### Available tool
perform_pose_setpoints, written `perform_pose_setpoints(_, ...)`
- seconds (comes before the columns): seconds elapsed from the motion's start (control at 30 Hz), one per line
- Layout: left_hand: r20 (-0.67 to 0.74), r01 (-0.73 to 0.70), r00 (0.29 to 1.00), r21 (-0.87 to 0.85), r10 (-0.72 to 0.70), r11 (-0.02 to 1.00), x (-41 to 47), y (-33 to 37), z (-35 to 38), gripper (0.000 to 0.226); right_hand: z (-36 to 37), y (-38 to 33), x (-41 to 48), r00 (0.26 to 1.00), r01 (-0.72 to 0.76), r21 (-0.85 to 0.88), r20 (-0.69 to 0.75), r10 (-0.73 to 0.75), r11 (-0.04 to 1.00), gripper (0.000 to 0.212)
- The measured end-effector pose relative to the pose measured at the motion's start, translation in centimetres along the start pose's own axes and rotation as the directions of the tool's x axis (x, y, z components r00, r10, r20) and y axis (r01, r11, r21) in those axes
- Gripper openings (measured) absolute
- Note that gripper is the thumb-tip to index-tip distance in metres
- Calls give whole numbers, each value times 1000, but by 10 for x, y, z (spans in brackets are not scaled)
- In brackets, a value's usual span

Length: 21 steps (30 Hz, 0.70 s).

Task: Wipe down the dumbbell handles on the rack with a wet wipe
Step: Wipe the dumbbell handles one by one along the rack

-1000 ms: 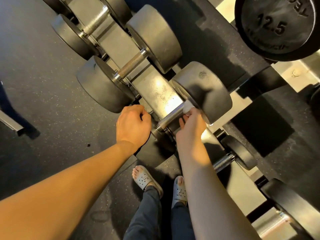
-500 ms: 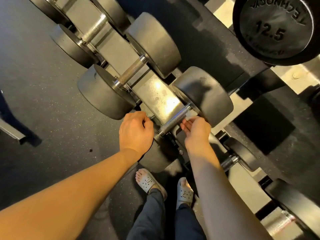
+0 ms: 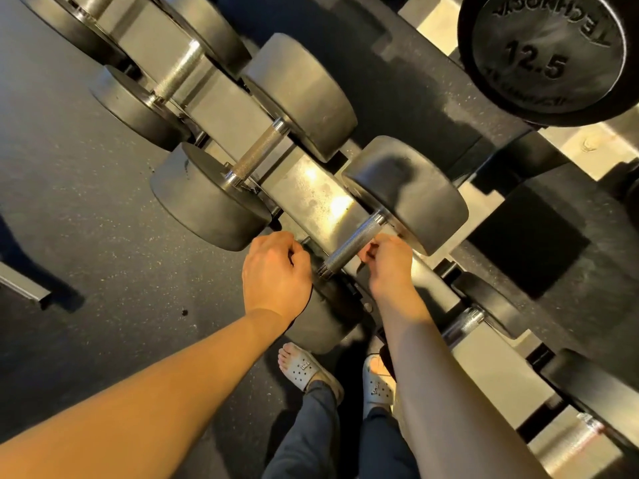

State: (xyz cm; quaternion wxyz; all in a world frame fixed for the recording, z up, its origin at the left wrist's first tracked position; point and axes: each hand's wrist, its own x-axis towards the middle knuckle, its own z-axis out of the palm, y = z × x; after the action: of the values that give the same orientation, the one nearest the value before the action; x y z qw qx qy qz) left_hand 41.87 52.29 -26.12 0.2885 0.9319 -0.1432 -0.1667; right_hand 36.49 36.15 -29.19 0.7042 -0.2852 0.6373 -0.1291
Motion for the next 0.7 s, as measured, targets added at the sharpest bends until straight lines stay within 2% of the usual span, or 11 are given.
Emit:
perform_pose_setpoints(0.13, 6, -2, 1000, -2, 2, 1000, 0, 2, -2, 26, -2, 5, -11, 961, 241, -250, -73, -267, 938, 34)
perform_pose_setpoints(0.23, -9, -2, 1000, 4, 2, 1000, 0, 3, -2, 26, -12, 22, -13, 892, 387, -557, 23, -451, 735, 27)
perform_pose_setpoints(0.33, -10, 8, 1000, 11, -8, 1000, 1, 5, -3, 27, -28, 37, -24, 858, 487, -710, 282, -429, 508, 30)
perform_pose_setpoints(0.37, -6, 15, 1000, 11, -14, 1000, 2, 6, -3, 27, -30, 40, -28, 850, 514, -749, 379, -366, 418, 33)
perform_pose_setpoints(0.43, 5, 29, 1000, 9, -29, 1000, 2, 6, -4, 27, -31, 37, -34, 847, 531, -785, 483, -221, 319, 37)
perform_pose_setpoints(0.5, 11, 34, 999, 5, -34, 999, 1, 7, -5, 26, -30, 28, -34, 872, 490, -802, 446, -204, 342, 37)
perform_pose_setpoints(0.57, 19, 32, 999, -8, -31, 999, 1, 7, -6, 27, -29, 18, -28, 913, 402, -712, 263, -312, 576, 30)
perform_pose_setpoints(0.6, 22, 24, 999, -14, -24, 1000, 1, 6, -6, 27, -26, 14, -29, 922, 372, -606, 157, -353, 703, 26)
perform_pose_setpoints(0.63, 23, 18, 1000, -18, -18, 1000, 0, 6, -7, 27, -21, 12, -29, 921, 367, -508, 77, -383, 779, 23)
perform_pose_setpoints(0.67, 23, 16, 1000, -20, -16, 1000, 1, 6, -7, 26, -15, 13, -33, 907, 386, -494, 50, -418, 779, 23)
perform_pose_setpoints(0.7, 26, 17, 1000, -20, -17, 1000, 1, 6, -7, 25, -9, 16, -36, 888, 417, -556, 80, -453, 720, 24)
